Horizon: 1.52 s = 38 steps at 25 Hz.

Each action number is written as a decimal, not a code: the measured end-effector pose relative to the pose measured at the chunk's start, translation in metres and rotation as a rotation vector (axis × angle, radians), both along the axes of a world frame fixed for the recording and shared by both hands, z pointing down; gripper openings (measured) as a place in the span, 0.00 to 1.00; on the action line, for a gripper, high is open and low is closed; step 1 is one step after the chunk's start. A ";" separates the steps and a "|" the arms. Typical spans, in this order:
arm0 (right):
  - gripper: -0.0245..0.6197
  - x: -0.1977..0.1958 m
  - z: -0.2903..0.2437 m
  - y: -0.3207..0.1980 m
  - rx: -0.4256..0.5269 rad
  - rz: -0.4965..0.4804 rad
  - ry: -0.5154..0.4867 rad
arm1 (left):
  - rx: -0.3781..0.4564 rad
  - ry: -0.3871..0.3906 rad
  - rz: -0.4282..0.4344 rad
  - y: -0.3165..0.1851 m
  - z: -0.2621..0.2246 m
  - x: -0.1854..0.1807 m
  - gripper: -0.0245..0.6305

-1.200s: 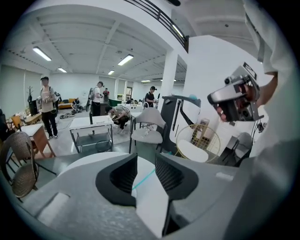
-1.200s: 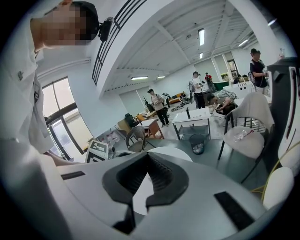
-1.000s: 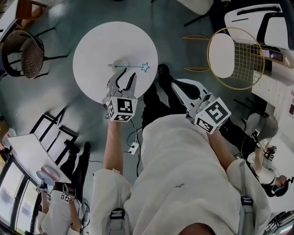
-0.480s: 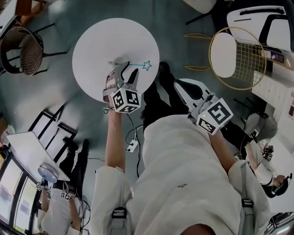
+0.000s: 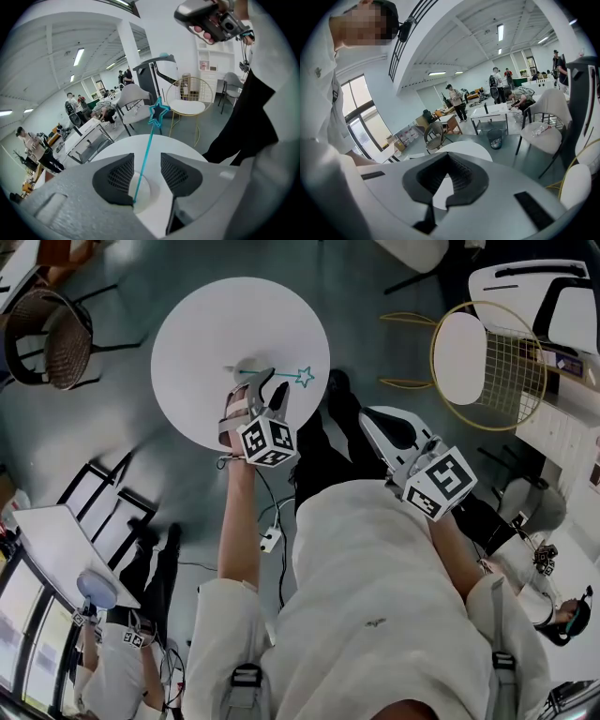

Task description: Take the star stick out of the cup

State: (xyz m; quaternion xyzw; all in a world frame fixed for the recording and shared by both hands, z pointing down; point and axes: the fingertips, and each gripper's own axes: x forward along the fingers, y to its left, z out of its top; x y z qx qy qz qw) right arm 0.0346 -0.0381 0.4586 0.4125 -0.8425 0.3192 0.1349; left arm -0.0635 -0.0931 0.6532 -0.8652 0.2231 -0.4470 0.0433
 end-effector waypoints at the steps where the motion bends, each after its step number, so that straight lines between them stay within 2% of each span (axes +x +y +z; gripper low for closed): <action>1: 0.05 0.000 0.000 -0.001 -0.001 0.002 0.001 | 0.004 0.002 -0.002 -0.002 0.000 0.001 0.32; 7: 0.05 0.003 0.001 -0.002 0.002 0.019 0.007 | 0.043 0.006 0.012 -0.008 -0.001 0.003 0.24; 13: 0.05 0.004 0.001 -0.001 0.000 0.027 0.012 | 0.039 0.012 0.014 -0.007 0.001 0.005 0.15; 26: 0.05 0.002 0.003 -0.001 -0.007 0.032 0.025 | 0.056 0.024 0.003 -0.011 0.005 0.006 0.08; 34: 0.05 -0.006 0.004 -0.002 -0.014 0.018 0.024 | 0.052 0.080 -0.033 -0.010 -0.005 0.003 0.07; 38: 0.05 -0.008 0.002 -0.002 -0.010 0.020 0.025 | 0.040 0.158 -0.100 -0.013 -0.016 -0.001 0.07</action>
